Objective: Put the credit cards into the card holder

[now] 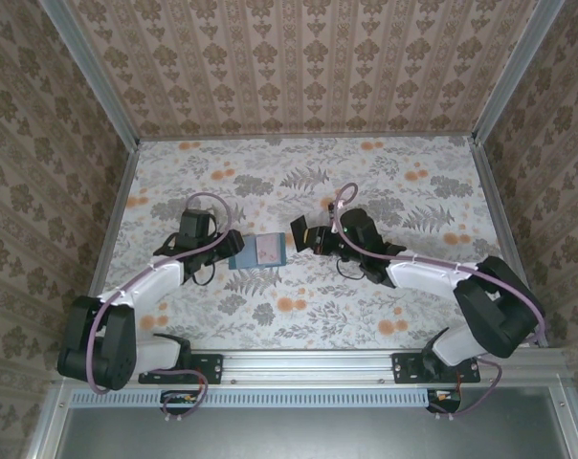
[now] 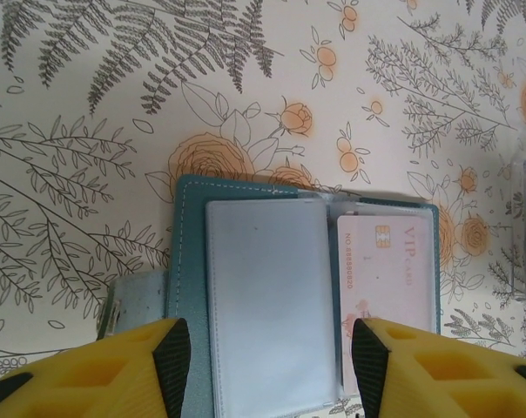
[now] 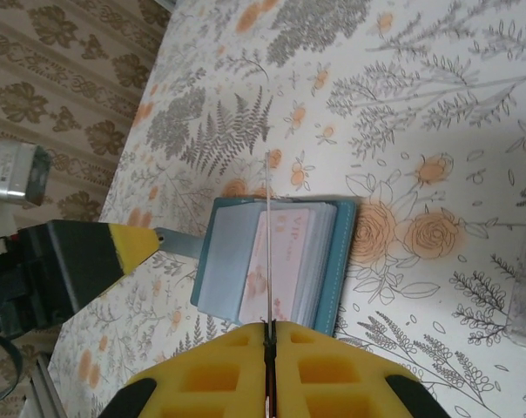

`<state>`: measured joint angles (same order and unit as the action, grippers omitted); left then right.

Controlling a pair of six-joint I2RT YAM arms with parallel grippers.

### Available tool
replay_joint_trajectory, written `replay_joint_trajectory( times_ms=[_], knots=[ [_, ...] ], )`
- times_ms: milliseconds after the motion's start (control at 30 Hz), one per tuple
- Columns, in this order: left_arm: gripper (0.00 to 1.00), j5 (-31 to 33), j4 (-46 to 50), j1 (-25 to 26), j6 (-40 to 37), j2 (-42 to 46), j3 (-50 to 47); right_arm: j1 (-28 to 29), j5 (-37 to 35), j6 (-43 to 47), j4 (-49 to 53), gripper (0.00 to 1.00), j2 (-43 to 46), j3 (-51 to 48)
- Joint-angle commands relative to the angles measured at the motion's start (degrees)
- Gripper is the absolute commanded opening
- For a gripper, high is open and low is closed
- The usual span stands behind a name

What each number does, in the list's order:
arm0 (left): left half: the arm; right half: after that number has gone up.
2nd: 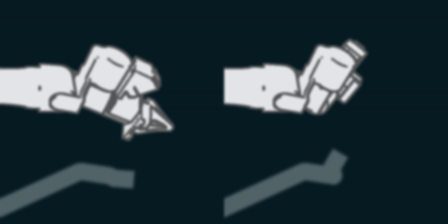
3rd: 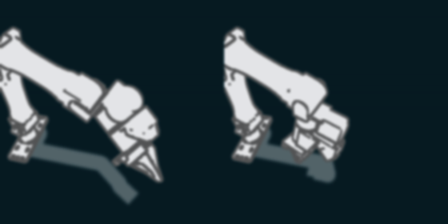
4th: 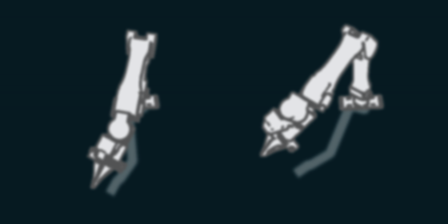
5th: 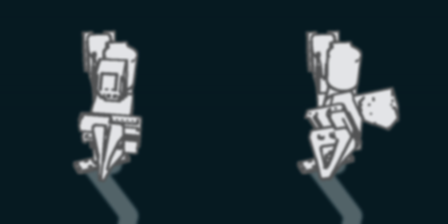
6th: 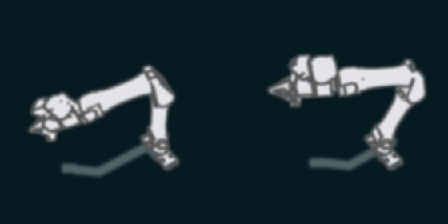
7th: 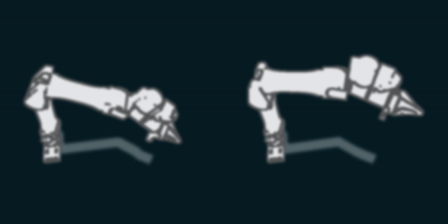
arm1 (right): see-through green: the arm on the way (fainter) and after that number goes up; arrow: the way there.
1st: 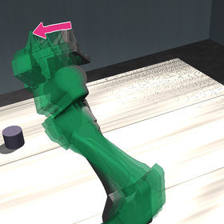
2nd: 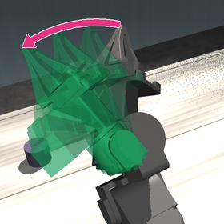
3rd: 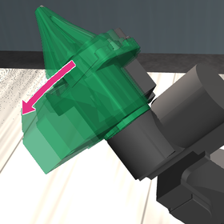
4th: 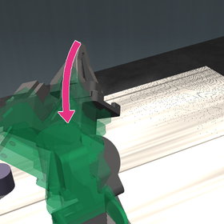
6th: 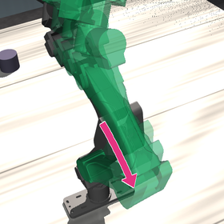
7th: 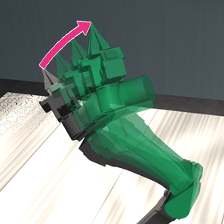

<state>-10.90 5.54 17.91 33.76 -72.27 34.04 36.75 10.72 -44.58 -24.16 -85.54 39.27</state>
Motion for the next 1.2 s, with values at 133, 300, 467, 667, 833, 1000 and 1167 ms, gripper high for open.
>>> replay_joint_trajectory(
  times_ms=[133,300,467,667,833,1000,1167],
  knots=[
    [0.55,-2.96,0.09,-0.42,-1.50,-3.47,-0.50,3.75,-4.43,-6.15,-6.39,0.11,-4.99,0.02],
    [0.55,-3.12,0.35,-0.43,-2.03,-6.43,0.32,5.98,-5.70,-9.78,-10.09,0.11,-9.91,1.13],
    [0.53,-2.64,0.08,-0.51,-2.14,-8.53,0.58,7.32,-3.92,-12.28,-14.66,0.11,-16.05,3.93],
    [0.50,-2.11,-0.44,-0.60,-2.28,-10.04,0.64,8.50,-2.73,-12.57,-15.13,0.11,-19.98,7.33],
    [0.47,-2.12,-1.25,-0.60,-2.16,-11.31,0.47,8.66,-2.77,-13.07,-14.73,0.11,-22.33,9.19],
    [0.45,-2.54,-1.72,-0.68,-2.04,-11.28,0.33,8.76,-3.06,-13.85,-14.16,0.11,-25.31,11.28],
    [0.43,-2.93,-2.23,-0.69,-1.84,-11.08,-0.29,8.77,-1.97,-14.79,-14.41,0.11,-27.59,12.99]
  ],
)
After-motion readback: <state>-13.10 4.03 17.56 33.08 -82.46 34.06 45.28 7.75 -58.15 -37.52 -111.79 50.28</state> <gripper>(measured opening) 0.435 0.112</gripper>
